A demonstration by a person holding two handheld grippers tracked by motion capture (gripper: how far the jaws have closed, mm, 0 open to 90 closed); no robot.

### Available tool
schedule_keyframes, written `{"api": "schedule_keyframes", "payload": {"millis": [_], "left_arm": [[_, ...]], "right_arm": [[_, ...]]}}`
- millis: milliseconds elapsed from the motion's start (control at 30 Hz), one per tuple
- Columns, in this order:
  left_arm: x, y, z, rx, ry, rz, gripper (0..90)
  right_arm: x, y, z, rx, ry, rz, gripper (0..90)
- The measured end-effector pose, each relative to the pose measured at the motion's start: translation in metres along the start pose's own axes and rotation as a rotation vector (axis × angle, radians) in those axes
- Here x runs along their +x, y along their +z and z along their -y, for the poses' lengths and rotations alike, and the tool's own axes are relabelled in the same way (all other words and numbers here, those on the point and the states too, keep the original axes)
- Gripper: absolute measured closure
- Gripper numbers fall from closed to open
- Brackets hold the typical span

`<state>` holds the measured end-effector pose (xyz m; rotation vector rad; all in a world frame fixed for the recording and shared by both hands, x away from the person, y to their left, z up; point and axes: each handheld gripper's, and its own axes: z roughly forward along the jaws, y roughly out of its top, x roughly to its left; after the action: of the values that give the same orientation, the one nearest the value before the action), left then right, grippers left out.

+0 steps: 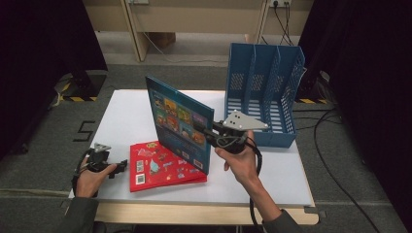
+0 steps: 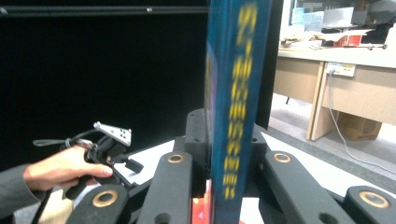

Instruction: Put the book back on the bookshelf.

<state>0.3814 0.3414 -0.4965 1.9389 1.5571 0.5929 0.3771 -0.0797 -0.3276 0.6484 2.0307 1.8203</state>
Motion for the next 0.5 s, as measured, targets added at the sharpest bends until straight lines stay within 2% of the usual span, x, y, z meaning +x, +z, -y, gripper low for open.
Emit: {"api": "schedule_keyframes", "payload": {"millis": [167, 267, 300, 500], "left_arm": [[0.000, 0.000, 0.001, -0.006, -0.004, -0.004, 14.7], [-0.001, 0.000, 0.001, -0.009, -0.005, -0.004, 14.7], [-0.001, 0.000, 0.001, -0.008, -0.005, -0.005, 14.7], [-0.001, 0.000, 0.001, -0.007, -0.005, -0.006, 14.7]], "right_arm": [[0.003, 0.005, 0.011, 0.010, 0.010, -0.005, 78.1], [0.006, 0.008, 0.019, 0.027, 0.001, 0.001, 77.8], [0.007, 0.011, 0.027, 0.049, 0.006, 0.000, 77.6], [0.008, 0.016, 0.043, 0.070, 0.006, -0.003, 77.4]]}}
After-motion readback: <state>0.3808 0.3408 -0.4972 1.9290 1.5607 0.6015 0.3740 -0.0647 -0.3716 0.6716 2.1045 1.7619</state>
